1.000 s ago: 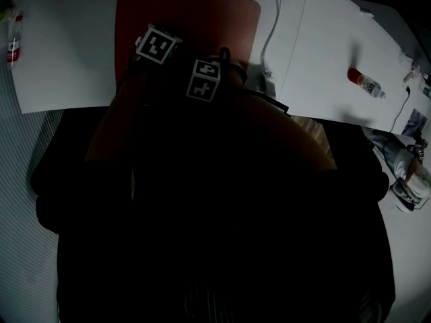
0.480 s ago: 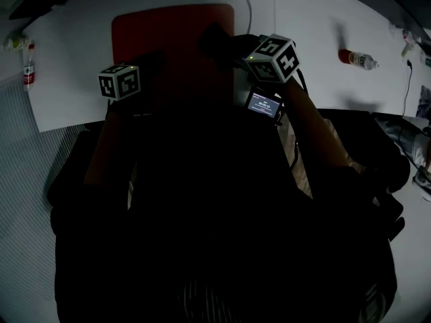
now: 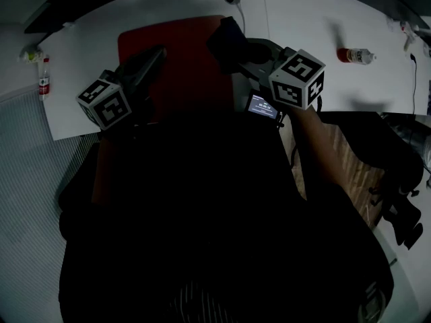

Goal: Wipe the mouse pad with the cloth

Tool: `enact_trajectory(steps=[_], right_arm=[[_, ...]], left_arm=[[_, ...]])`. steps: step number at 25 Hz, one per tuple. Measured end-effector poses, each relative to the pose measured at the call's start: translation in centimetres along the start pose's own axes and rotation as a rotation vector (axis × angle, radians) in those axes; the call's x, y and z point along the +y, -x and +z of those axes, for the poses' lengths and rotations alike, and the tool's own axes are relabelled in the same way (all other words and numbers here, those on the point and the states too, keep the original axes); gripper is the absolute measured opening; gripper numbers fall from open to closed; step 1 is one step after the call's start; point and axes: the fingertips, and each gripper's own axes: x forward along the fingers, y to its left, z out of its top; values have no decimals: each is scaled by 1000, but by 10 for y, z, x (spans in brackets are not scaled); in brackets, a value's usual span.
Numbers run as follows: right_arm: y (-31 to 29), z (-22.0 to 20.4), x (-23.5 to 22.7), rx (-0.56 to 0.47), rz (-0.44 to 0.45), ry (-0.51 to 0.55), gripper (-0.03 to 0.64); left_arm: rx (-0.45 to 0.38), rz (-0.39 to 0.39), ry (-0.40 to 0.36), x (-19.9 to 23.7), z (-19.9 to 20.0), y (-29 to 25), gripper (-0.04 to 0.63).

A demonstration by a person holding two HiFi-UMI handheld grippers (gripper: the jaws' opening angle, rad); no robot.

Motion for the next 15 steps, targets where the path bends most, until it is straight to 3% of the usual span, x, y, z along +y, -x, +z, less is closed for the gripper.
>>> enact_trajectory(steps=[4,9,15], right_arm=[[20,29,12,-112,23,-16,63],[41,41,19,-160,16,4,61],[55,44,22,-179,-1,13,63]], left_arm=[[-73,-58,-20,-45,30,-4,9],[-63,-123,-112,-86,49,-14,8],[-62,-157,-136,-104,55,-21,9]])
